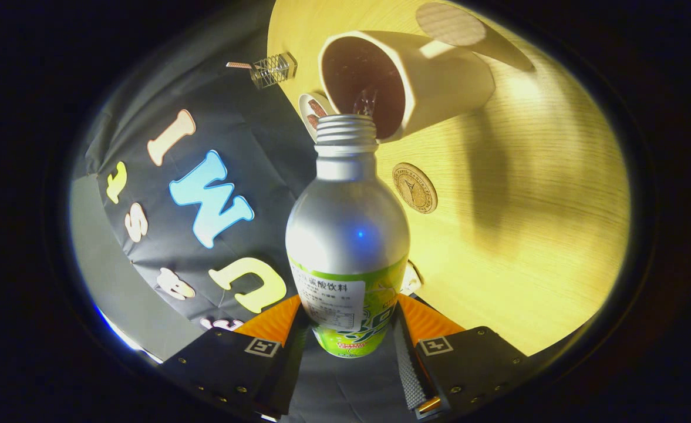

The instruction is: Take the bottle from table, then pour the juice into the cup, finally place the bottle on the coaster

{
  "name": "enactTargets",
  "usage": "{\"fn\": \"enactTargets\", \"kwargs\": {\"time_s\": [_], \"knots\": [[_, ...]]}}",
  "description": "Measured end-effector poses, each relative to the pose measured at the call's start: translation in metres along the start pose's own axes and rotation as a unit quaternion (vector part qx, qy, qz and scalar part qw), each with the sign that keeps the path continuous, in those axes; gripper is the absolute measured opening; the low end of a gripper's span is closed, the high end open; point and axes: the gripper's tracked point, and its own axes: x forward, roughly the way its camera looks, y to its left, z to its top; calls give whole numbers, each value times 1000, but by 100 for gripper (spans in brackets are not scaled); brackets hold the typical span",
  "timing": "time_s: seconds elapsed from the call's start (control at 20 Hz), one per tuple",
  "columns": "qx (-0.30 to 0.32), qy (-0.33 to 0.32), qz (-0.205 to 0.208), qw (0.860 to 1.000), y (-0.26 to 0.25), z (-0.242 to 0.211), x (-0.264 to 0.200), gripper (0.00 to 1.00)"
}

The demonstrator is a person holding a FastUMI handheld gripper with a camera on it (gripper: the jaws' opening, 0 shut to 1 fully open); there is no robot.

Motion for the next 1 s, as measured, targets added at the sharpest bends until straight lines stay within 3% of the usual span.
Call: {"fn": "enactTargets", "kwargs": {"time_s": [1.0], "knots": [[54,12,6,998,14,-4,-3,71]]}}
